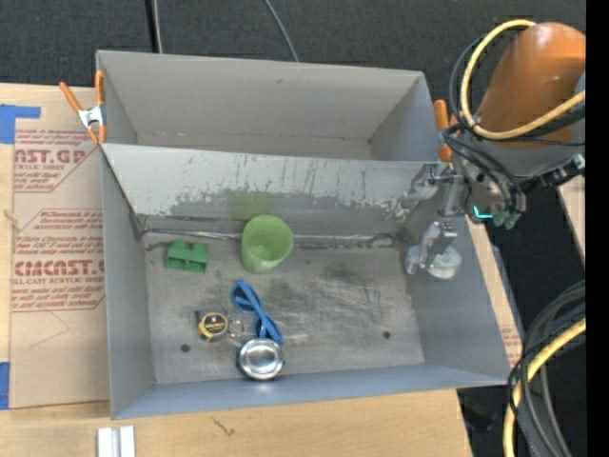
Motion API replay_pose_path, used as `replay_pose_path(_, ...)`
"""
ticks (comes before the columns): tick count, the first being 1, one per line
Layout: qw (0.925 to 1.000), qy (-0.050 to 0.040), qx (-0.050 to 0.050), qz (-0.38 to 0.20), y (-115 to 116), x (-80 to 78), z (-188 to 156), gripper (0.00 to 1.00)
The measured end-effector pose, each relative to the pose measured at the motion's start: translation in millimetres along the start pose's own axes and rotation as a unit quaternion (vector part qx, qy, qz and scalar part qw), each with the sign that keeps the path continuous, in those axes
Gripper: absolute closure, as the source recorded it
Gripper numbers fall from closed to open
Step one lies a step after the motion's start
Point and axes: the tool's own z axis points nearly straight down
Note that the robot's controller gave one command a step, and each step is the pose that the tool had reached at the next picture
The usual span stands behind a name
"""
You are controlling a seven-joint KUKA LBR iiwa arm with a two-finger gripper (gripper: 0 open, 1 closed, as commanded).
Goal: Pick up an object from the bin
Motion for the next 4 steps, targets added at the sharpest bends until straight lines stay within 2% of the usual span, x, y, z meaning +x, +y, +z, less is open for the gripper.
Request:
replay_pose_path(1, 0.9968, -0.0067, 0.0, 0.079, 32.9, -12.1, 166.9, 0.0)
replay_pose_path(2, 0.9993, -0.0092, -0.001, 0.036, 10.2, -5.2, 165.1, 0.0)
replay_pose_path(3, 0.9951, -0.0084, -0.001, 0.099, -14.4, 11.0, 165.7, 0.0)
replay_pose_path(4, 0.9965, -0.0052, 0.002, 0.083, 3.8, -11.6, 165.6, 0.0)
